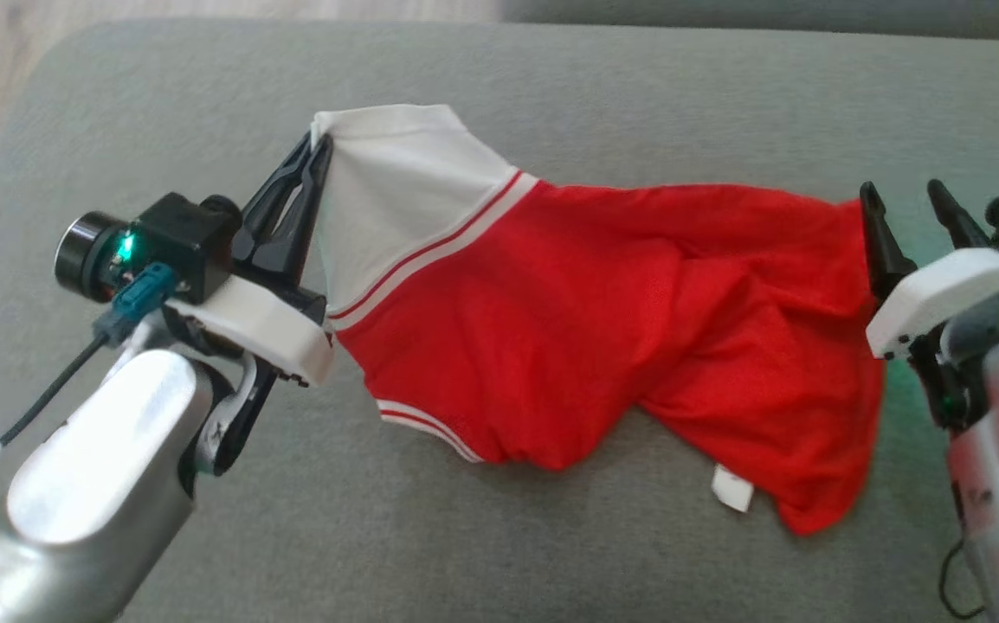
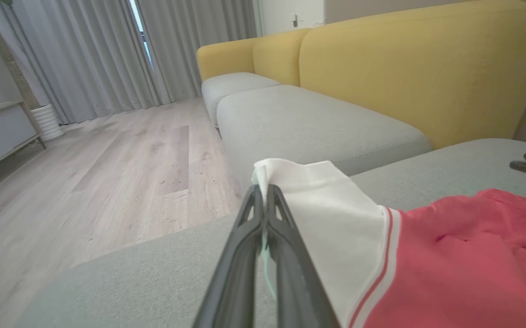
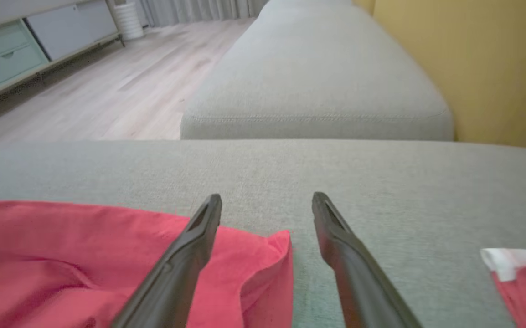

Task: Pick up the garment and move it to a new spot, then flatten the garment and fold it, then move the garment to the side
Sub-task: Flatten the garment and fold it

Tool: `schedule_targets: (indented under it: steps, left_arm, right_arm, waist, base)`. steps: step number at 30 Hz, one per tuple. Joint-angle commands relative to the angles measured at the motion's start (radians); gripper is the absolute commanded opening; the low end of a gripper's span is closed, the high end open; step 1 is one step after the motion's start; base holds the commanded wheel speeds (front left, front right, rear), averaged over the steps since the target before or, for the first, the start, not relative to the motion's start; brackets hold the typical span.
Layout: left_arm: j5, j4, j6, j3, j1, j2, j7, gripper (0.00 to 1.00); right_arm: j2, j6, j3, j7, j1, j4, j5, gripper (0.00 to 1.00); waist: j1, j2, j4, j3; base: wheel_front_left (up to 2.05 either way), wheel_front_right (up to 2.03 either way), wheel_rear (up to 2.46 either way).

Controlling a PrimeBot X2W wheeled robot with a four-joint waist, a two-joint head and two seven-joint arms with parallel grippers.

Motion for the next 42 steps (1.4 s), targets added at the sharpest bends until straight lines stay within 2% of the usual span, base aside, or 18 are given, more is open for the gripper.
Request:
schedule_targets:
  steps: [1,5,9,10,11,12,19,23,27,30,34,35,36,39,40,42]
  left_arm:
    - [-0.006,-0.048,0.013,0.057,-0.032,0.046,0.007,0.00]
    - [0.002,-0.090,0.032,0.055,-0.028,0.053,0.020,0.00]
    - [0.001,-0.103,0.042,0.054,-0.022,0.054,0.025,0.00]
    - [0.001,-0.104,0.043,0.053,-0.022,0.054,0.026,0.00]
    - [0.001,-0.104,0.043,0.053,-0.021,0.054,0.025,0.00]
    - [0.000,-0.103,0.044,0.053,-0.022,0.054,0.024,0.00]
    - [0.005,-0.090,0.046,0.068,-0.030,0.053,-0.020,0.00]
    - [-0.002,-0.103,0.049,0.073,-0.009,0.055,-0.044,0.00]
    - [-0.027,-0.149,0.083,0.094,0.076,0.090,-0.054,0.00]
    - [-0.051,-0.189,0.119,0.106,0.169,0.118,-0.057,0.00]
    - [-0.084,-0.230,0.156,0.113,0.275,0.132,-0.068,0.00]
    - [-0.089,-0.236,0.163,0.114,0.295,0.134,-0.072,0.00]
    - [-0.093,-0.241,0.169,0.114,0.311,0.135,-0.074,0.00]
    - [-0.094,-0.248,0.178,0.109,0.341,0.139,-0.081,0.00]
    - [-0.093,-0.248,0.183,0.105,0.351,0.140,-0.082,0.00]
    - [-0.092,-0.245,0.184,0.103,0.357,0.141,-0.083,0.00]
  right_arm:
    - [-0.018,-0.001,0.025,0.027,-0.029,0.001,0.003,1.00]
    - [-0.036,-0.001,0.027,0.078,-0.072,0.084,-0.019,1.00]
    - [-0.026,-0.001,0.036,0.108,-0.100,0.151,-0.012,1.00]
    - [-0.026,-0.001,0.042,0.114,-0.106,0.165,-0.009,0.90]
    - [-0.029,-0.001,0.049,0.112,-0.112,0.175,-0.005,0.42]
    - [-0.028,-0.001,0.056,0.105,-0.119,0.182,0.004,0.00]
    - [-0.048,-0.001,0.083,0.023,-0.144,0.184,0.043,0.00]
    - [-0.077,-0.001,0.096,-0.037,-0.084,0.110,0.083,0.00]
    - [-0.118,-0.001,0.142,-0.049,0.077,-0.049,0.136,0.00]
    - [-0.135,-0.001,0.137,-0.035,0.234,-0.173,0.146,0.00]
    - [-0.099,-0.001,0.088,0.005,0.428,-0.303,0.136,0.00]
    - [-0.083,-0.001,0.073,0.017,0.469,-0.326,0.135,0.18]
    - [-0.067,-0.001,0.058,0.028,0.506,-0.349,0.132,1.00]
    - [-0.024,-0.001,0.019,0.058,0.597,-0.426,0.133,1.00]
    - [-0.009,-0.001,0.001,0.084,0.641,-0.486,0.150,1.00]
    - [-0.003,-0.001,-0.016,0.111,0.674,-0.547,0.177,1.00]
  waist:
    - [-0.0001,0.0000,0.034,0.027]
    - [-0.0001,0.0000,0.054,0.048]
    - [-0.0001,0.0000,0.058,0.061]
    - [-0.0001,0.0000,0.058,0.063]
    - [-0.0001,0.0000,0.058,0.066]
    - [-0.0001,0.0000,0.057,0.068]
    - [-0.0001,0.0000,0.035,0.054]
    - [-0.0001,0.0000,0.015,0.024]
    - [-0.0001,0.0000,-0.016,-0.011]
    - [-0.0001,0.0000,-0.037,-0.027]
    - [-0.0001,0.0000,-0.056,-0.041]
    - [-0.0001,0.0000,-0.058,-0.046]
    - [-0.0001,0.0000,-0.060,-0.050]
    - [-0.0001,0.0000,-0.061,-0.062]
    - [-0.0001,0.0000,-0.062,-0.068]
    - [-0.0001,0.0000,-0.063,-0.073]
  base:
    - [0.00,0.00,0.00]
    - [0.00,0.00,0.00]
    - [0.00,0.00,0.00]
    - [0.00,0.00,0.00]
    - [0.00,0.00,0.00]
    - [0.00,0.00,0.00]
    - [0.00,0.00,0.00]
    - [0.00,0.00,0.00]
    - [0.00,0.00,0.00]
    - [0.00,0.00,0.00]
    - [0.00,0.00,0.00]
    - [0.00,0.00,0.00]
    - [0.00,0.00,0.00]
    - [0.00,0.00,0.00]
    - [0.00,0.00,0.00]
    - [0.00,0.00,0.00]
